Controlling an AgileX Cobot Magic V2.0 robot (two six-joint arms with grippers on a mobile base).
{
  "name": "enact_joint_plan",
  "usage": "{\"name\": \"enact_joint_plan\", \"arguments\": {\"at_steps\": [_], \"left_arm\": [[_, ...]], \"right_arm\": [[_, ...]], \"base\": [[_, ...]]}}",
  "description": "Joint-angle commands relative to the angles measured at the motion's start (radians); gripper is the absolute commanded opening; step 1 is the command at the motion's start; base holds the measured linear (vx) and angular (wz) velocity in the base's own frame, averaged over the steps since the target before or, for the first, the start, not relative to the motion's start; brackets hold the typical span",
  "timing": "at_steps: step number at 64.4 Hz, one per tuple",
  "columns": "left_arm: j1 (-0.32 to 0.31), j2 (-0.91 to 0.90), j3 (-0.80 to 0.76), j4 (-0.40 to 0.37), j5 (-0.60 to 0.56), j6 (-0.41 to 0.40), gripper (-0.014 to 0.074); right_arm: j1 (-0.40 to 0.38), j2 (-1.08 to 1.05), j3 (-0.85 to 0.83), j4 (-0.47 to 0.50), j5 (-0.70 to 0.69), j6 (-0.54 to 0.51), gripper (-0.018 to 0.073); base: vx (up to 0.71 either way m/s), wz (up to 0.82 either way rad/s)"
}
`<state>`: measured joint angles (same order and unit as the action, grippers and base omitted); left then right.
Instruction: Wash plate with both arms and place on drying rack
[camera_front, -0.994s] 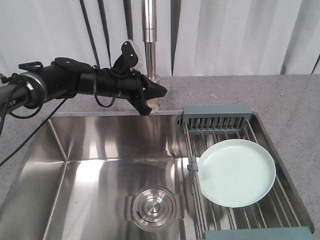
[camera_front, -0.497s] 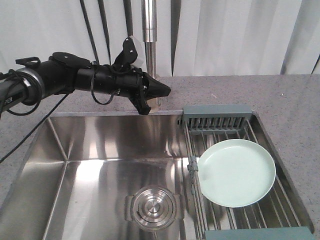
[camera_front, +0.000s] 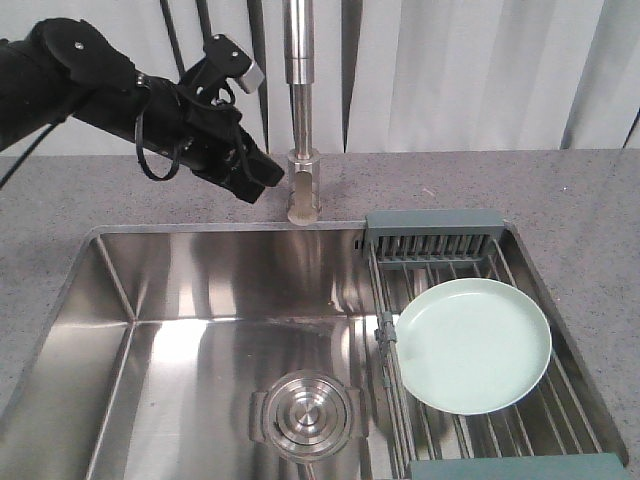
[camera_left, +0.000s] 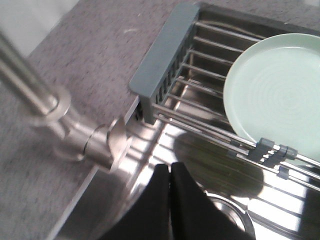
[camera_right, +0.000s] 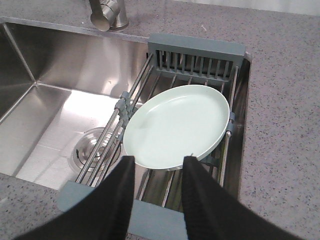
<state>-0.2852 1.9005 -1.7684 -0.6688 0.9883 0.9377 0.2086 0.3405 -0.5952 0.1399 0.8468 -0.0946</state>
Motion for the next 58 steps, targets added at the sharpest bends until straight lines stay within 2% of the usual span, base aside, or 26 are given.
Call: {"name": "enact_joint_plan", "arguments": {"at_steps": [1,8,12,16,25,31,36,58], "left_arm": [[0.0,-0.094,-0.032,0.131,-0.018,-0.233,-0.0007],[0.0,-0.132,-0.032,0.322,-0.01,-0.48,-0.0007],[0.0,-0.152,-0.029,0.41,0.001,-0.576,-0.0007],[0.0,-0.177,-0.016,0.453,0.001,-0.637,-0.0007],[0.001,-0.249,0.066,0.462,-0.043,-0.655,-0.0006],[0.02,-0.303,0.155,0.462,-0.1,-0.697,-0.0006],[0.045,-0.353,0.231,0.462,-0.143,-0.735,-0.0006],[0.169,-0.598,0.616,0.462,-0.314,-0.744,-0.0006]], "right_arm": [[-0.001,0.011,-0.023,0.004,-0.064,-0.007,0.0229],[-0.001,0.011,-0.023,0.004,-0.064,-0.007,0.0229],[-0.001,0.011,-0.023,0.004,-0.064,-0.007,0.0229],[-0.001,0.011,-0.023,0.004,-0.064,-0.007,0.0229],[-0.001,0.011,-0.023,0.004,-0.064,-0.007,0.0229],[-0.001,0.011,-0.023,0.004,-0.064,-0.007,0.0229],[-0.001,0.011,-0.023,0.004,-0.064,-0.007,0.0229],[-0.001,0.011,-0.023,0.004,-0.064,-0.007,0.0229]], "base": [[0.0,0.0],[0.0,0.0],[0.0,0.0],[0.0,0.0],[0.0,0.0],[0.0,0.0],[0.0,0.0],[0.0,0.0]]}}
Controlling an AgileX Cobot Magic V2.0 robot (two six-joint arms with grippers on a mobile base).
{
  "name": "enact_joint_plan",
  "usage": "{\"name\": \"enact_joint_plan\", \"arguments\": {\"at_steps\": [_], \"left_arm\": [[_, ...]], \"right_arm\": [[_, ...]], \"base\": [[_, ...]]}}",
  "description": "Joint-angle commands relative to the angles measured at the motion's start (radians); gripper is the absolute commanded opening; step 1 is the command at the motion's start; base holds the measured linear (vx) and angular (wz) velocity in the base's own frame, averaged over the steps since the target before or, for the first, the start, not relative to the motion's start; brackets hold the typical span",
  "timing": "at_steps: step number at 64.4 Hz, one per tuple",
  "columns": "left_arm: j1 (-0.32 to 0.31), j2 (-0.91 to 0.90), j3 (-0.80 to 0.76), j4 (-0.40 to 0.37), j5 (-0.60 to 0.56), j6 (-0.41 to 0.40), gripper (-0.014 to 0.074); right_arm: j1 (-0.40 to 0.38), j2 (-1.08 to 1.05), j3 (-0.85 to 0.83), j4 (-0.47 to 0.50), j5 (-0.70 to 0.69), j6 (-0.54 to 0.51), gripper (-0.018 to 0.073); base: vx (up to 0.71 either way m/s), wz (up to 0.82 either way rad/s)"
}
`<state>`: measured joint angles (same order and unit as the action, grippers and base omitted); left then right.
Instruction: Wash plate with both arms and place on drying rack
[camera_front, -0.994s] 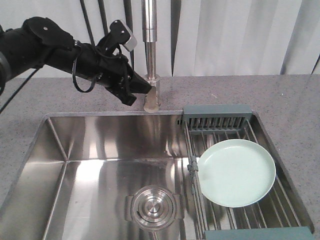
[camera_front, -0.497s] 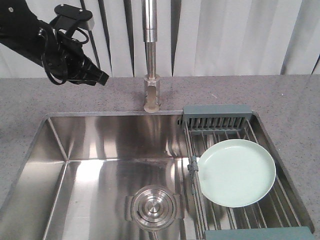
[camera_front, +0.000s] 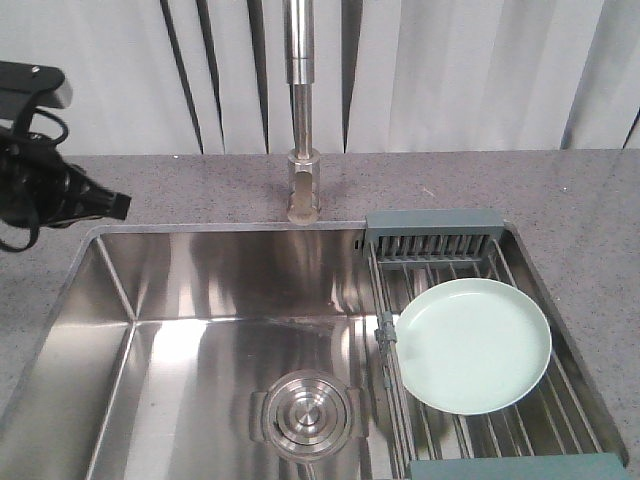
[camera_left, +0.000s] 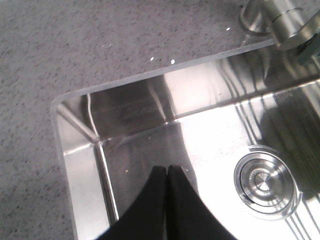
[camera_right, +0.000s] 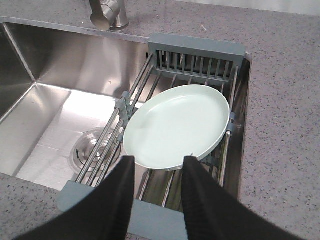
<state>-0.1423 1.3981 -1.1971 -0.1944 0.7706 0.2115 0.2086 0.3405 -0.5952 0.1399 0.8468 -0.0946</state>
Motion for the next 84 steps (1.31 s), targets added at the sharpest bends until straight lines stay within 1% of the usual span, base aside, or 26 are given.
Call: {"name": "enact_joint_plan", "arguments": {"at_steps": [1,8,17,33,41,53,63,72,75,84], "left_arm": [[0.035,-0.118,0.066,-0.013,-0.102,-0.022,-0.0006],[0.058,-0.206,0.162,-0.013,-0.152,-0.03,-0.0006],[0.059,-0.363,0.274,-0.015,-0.197,-0.03,-0.0006],[0.058,-0.636,0.391,-0.013,-0.194,-0.03,-0.0006],[0.058,-0.767,0.404,-0.015,-0.172,-0.03,-0.0006],[0.058,-0.885,0.404,-0.015,-0.158,-0.03,-0.0006],[0.058,-0.917,0.404,-0.012,-0.158,-0.029,-0.0006],[0.058,-0.926,0.414,0.03,-0.168,-0.028,-0.0006],[0.073,-0.946,0.434,0.048,-0.189,-0.028,-0.0006],[0.151,-1.062,0.547,0.047,-0.272,-0.03,-0.0006]], "right_arm": [[-0.001,0.011,-0.023,0.004,-0.064,-0.007,0.0229],[-0.001,0.011,-0.023,0.004,-0.064,-0.007,0.0229],[-0.001,0.011,-0.023,0.004,-0.064,-0.007,0.0229],[-0.001,0.011,-0.023,0.004,-0.064,-0.007,0.0229],[-0.001,0.011,-0.023,0.004,-0.064,-0.007,0.0229],[-0.001,0.011,-0.023,0.004,-0.064,-0.007,0.0229],[-0.001,0.011,-0.023,0.004,-0.064,-0.007,0.0229],[-0.001,0.011,-0.023,0.004,-0.064,-0.007,0.0229],[-0.001,0.011,-0.023,0.004,-0.064,-0.007,0.0229],[-0.001,0.011,-0.023,0.004,-0.064,-0.007,0.0229]], "base": [[0.0,0.0],[0.0,0.0],[0.0,0.0],[0.0,0.0],[0.0,0.0],[0.0,0.0],[0.0,0.0],[0.0,0.0],[0.0,0.0],[0.0,0.0]]}}
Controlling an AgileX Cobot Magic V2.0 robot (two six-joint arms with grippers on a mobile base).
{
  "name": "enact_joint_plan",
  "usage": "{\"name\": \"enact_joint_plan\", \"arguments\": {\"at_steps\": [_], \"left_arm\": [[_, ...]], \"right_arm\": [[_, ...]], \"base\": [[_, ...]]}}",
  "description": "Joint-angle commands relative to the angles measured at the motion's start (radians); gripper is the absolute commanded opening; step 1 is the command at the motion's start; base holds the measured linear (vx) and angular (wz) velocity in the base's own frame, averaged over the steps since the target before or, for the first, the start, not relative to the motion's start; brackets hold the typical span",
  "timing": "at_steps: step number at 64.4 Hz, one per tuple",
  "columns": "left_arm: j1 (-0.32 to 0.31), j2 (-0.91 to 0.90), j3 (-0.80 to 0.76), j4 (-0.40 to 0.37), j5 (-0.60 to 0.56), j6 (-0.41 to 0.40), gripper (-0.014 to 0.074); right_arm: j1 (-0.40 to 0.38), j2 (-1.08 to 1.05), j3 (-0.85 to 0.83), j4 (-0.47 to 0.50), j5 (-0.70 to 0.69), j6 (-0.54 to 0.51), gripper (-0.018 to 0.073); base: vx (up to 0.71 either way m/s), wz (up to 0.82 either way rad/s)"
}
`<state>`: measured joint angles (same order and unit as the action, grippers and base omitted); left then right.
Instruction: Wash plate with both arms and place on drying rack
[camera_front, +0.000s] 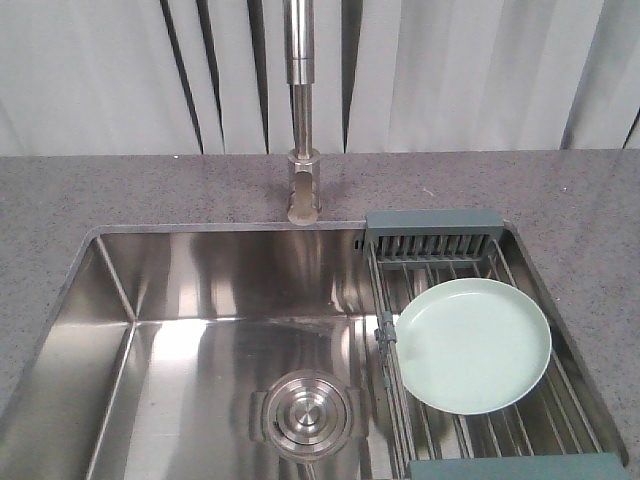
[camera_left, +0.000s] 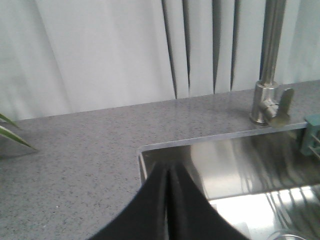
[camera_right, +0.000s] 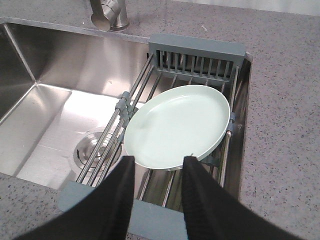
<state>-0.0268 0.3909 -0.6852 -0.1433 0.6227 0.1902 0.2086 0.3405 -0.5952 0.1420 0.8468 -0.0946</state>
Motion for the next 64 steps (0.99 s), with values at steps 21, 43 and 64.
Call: {"name": "enact_joint_plan", "arguments": {"at_steps": [21,43,64], "left_arm": [[0.082,-0.279,0.29,-0.004,-0.248,-0.009,-0.0006],[0.079,-0.364,0.462,0.08,-0.373,-0.19,-0.0006],[0.082,-0.419,0.689,0.166,-0.643,-0.323,-0.0006]], "right_arm": [[-0.001,0.011,-0.023,0.002,-0.064,-0.007,0.0229],[-0.001,0.011,-0.023,0.002,-0.063,-0.007,0.0229],[-0.001,0.011,-0.023,0.003,-0.063,-0.007,0.0229]], "base": [[0.0,0.0],[0.0,0.0],[0.0,0.0]]}}
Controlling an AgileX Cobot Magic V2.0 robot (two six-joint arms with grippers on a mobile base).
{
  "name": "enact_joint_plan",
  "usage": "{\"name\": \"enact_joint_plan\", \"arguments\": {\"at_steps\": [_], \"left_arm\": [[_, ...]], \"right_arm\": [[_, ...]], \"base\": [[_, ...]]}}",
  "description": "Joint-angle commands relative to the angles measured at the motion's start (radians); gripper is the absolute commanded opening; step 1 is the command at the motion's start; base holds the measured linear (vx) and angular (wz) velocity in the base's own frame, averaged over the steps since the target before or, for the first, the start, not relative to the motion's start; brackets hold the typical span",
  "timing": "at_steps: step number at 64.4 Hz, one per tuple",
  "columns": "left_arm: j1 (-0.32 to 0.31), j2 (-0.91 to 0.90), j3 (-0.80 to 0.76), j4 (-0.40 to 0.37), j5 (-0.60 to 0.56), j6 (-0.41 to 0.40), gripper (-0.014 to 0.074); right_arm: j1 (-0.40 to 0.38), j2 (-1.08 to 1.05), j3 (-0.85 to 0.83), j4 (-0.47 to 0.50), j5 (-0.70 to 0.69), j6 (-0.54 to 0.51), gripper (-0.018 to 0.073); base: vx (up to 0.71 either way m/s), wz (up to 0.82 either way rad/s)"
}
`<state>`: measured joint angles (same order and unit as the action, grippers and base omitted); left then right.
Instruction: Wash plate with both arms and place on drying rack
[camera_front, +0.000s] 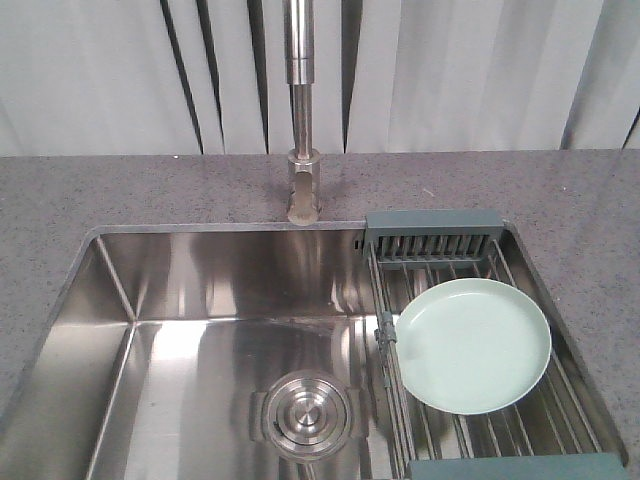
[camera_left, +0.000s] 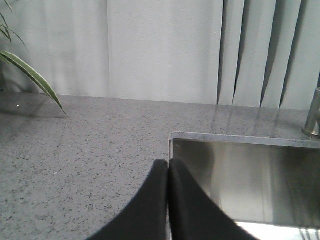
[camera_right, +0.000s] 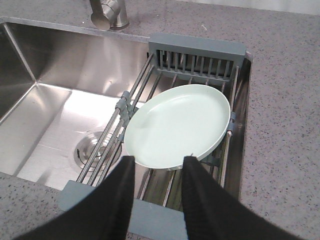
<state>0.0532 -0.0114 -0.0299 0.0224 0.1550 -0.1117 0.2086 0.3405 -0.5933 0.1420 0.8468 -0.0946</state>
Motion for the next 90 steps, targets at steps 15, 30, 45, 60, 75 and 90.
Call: {"name": "enact_joint_plan", "arguments": {"at_steps": [15,30,45,60,75,90], "left_arm": [[0.003,-0.018,0.033,-0.014,-0.199,0.058,-0.0006],[0.003,-0.018,0.033,-0.014,-0.199,0.12,-0.0006],[0.003,-0.018,0.033,-0.014,-0.171,0.119,-0.0006],[0.003,-0.018,0.033,-0.014,-0.171,0.118,-0.0006],[0.003,-0.016,0.032,-0.014,-0.179,0.118,-0.0006],[0.003,-0.015,0.032,-0.014,-0.179,0.118,-0.0006]], "right_arm": [[-0.001,0.011,-0.025,0.002,-0.063,-0.007,0.0229],[-0.001,0.011,-0.025,0.002,-0.063,-0.007,0.0229],[-0.001,0.011,-0.025,0.002,-0.063,-0.007,0.0229],[-0.001,0.011,-0.025,0.002,-0.063,-0.007,0.0229],[-0.001,0.011,-0.025,0.002,-0.063,-0.007,0.0229],[-0.001,0.011,-0.025,0.002,-0.063,-0.007,0.0229]], "base": [[0.0,0.0],[0.0,0.0],[0.0,0.0],[0.0,0.0],[0.0,0.0],[0.0,0.0]]}}
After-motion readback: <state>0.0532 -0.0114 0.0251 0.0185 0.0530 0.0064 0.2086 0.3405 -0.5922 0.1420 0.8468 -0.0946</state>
